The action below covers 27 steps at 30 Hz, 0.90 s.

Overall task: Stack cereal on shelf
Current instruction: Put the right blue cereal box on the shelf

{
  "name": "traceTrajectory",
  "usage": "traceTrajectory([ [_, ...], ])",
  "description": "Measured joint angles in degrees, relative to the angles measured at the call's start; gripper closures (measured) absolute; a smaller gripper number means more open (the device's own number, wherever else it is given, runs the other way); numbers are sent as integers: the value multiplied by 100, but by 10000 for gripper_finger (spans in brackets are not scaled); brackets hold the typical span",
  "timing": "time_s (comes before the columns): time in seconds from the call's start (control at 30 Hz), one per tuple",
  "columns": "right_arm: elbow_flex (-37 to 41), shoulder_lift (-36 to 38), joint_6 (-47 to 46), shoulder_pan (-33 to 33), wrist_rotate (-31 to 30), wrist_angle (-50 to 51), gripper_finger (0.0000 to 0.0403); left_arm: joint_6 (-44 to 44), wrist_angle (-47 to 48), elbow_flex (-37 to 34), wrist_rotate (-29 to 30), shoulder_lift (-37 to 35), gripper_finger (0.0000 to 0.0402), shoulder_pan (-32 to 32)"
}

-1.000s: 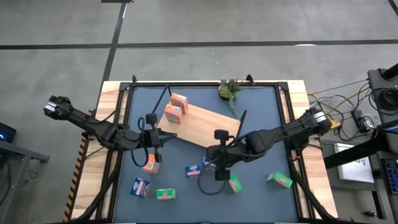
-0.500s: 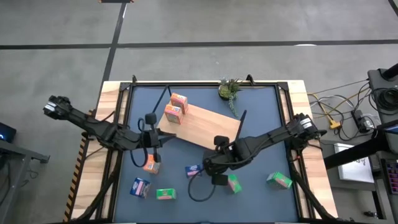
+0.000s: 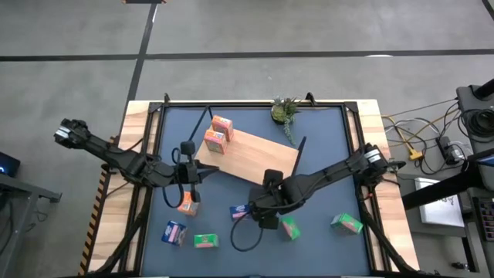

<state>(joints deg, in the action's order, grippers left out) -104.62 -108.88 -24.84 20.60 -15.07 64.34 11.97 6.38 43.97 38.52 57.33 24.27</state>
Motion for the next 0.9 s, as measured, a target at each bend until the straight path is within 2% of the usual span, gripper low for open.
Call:
traceTrajectory([
  [0.1,0,-185,38,-25,8,45,102,-9,10,0,0,1,402,1],
  [0.23,0,-364,149,-52,28,58,103,-52,23,-24,-2,1,402,2],
  [0.63,0,-409,184,-101,114,97,210,-48,54,-28,-4,1,402,2],
  [0.9,0,-405,184,-104,205,101,247,-48,53,-28,-7,1,402,2],
])
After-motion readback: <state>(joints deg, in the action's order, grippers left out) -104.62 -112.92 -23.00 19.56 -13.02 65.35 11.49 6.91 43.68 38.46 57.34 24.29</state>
